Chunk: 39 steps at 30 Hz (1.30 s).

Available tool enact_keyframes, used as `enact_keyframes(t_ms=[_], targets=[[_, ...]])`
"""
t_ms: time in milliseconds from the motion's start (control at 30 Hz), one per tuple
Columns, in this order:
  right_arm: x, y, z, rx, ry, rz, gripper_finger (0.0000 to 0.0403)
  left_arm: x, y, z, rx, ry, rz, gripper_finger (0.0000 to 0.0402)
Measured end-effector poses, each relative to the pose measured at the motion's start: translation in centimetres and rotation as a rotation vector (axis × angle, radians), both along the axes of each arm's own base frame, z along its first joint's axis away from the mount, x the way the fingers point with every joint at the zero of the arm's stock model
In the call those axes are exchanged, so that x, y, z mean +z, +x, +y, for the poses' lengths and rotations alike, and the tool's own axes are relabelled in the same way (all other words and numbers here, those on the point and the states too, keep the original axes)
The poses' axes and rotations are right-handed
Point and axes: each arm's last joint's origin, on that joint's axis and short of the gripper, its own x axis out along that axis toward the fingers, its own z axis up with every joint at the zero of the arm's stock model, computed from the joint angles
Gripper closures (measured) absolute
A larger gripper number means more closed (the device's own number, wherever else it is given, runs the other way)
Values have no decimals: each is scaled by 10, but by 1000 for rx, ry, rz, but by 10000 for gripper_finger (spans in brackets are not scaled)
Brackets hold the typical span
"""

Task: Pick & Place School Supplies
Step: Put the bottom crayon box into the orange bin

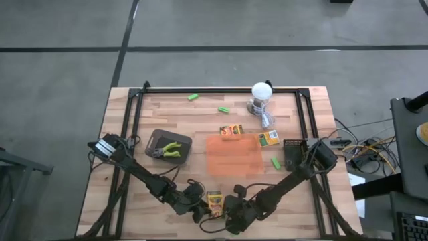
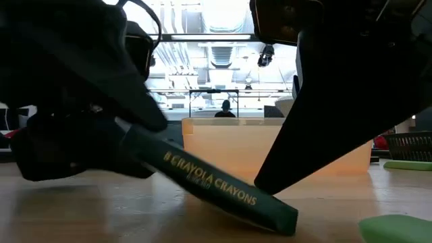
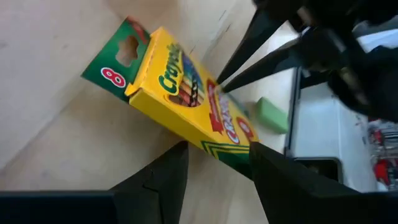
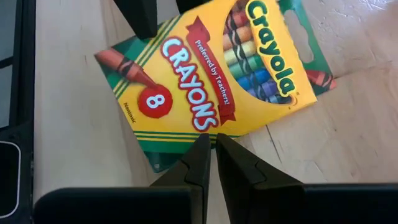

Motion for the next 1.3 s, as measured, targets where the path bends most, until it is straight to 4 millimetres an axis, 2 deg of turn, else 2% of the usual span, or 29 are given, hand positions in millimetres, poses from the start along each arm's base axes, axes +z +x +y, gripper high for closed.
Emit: enact_keyframes(t_ms=[1067,1300], targets=[[0,0,0,-8,-24,-17,376,1,17,25,73,-78,22,225],[0,0,0,-9,-23,-18,376,0,16,25,57,-85,31,244]])
